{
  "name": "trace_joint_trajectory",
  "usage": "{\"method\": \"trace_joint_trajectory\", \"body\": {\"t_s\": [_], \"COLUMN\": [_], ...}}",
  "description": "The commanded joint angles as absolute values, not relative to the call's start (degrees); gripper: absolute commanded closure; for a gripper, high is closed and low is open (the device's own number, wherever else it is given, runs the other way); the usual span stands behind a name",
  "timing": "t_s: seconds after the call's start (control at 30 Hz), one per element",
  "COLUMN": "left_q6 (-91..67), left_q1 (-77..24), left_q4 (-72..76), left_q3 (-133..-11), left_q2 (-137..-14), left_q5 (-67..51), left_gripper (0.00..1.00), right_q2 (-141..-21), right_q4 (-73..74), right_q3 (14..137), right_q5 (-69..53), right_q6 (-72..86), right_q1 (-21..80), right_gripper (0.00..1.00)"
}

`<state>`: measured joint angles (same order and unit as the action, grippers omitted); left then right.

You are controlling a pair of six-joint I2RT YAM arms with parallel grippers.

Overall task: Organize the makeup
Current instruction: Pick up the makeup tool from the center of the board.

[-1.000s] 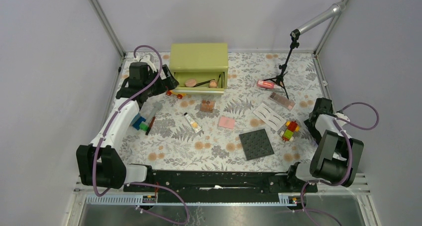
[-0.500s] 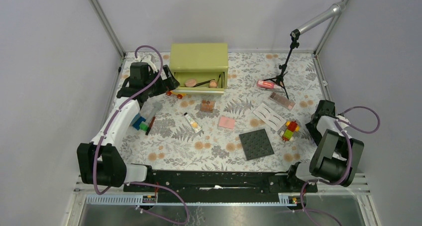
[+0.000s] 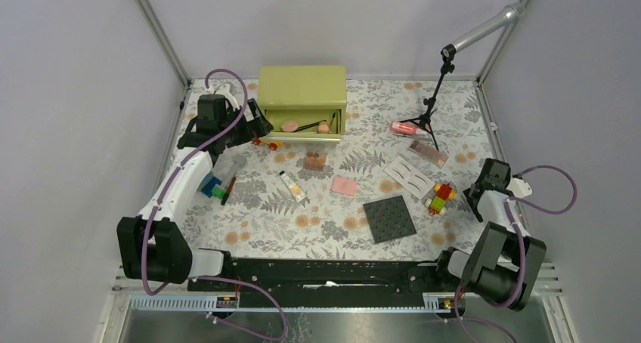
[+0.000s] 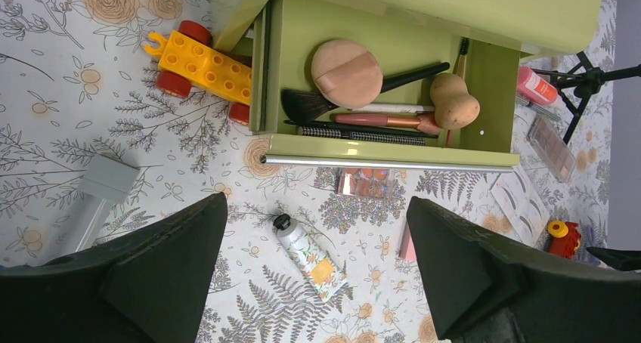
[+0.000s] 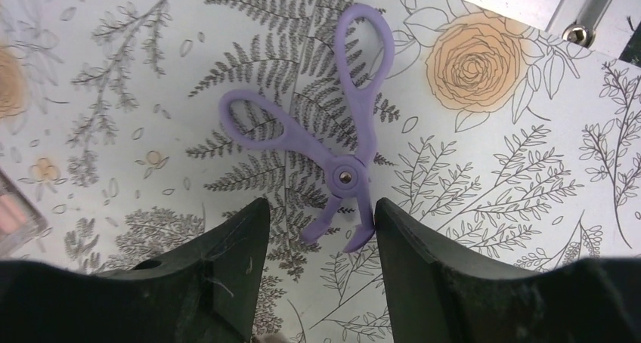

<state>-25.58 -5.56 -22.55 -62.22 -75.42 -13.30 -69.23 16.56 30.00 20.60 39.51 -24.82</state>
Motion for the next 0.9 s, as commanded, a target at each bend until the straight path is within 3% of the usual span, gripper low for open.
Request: {"method": "trace_joint_trajectory", "body": {"t_s": [0.0, 0.13, 0.3, 0.43, 0.63, 0.87], "left_q6": [-26.02, -25.93, -25.84, -25.75, -25.4, -25.24], "left_q1": [-5.45, -5.42, -5.47, -5.49, -5.54, -5.54], "left_q4": [-19.6, -19.59, -19.61, -19.68, -19.64, -19.64], "left_q3": [-62.71, -62.74, -62.75, -62.75, -62.78, -62.88], "left_q2": [-75.59, -75.43, -75.44, -75.59, -75.66, -75.7], "left_q5": [-14.53, -14.51, -14.39, -14.45, -13.99, -13.87], "left_gripper": [0.01, 0.01, 0.01, 0.01, 0.01, 0.01], "right_q2": [-65.4, -64.88, -67.87, -71.22, -74.63, -75.54], "right_q4": [13.22, 12.56, 12.7, 12.74, 12.71, 12.29], "right_q3": [28.87, 28.43, 29.21, 30.76, 33.03, 32.97], "right_q5": [19.21, 19.18, 21.22, 20.96, 21.65, 21.15], "right_q6": [38.05, 38.03, 38.49, 39.56, 40.37, 40.64], "right_q1": [-25.05, -25.05, -25.04, -25.05, -25.05, -25.05], "right_gripper": [0.4, 0.4, 0.17, 0.12, 0.16, 0.38]}}
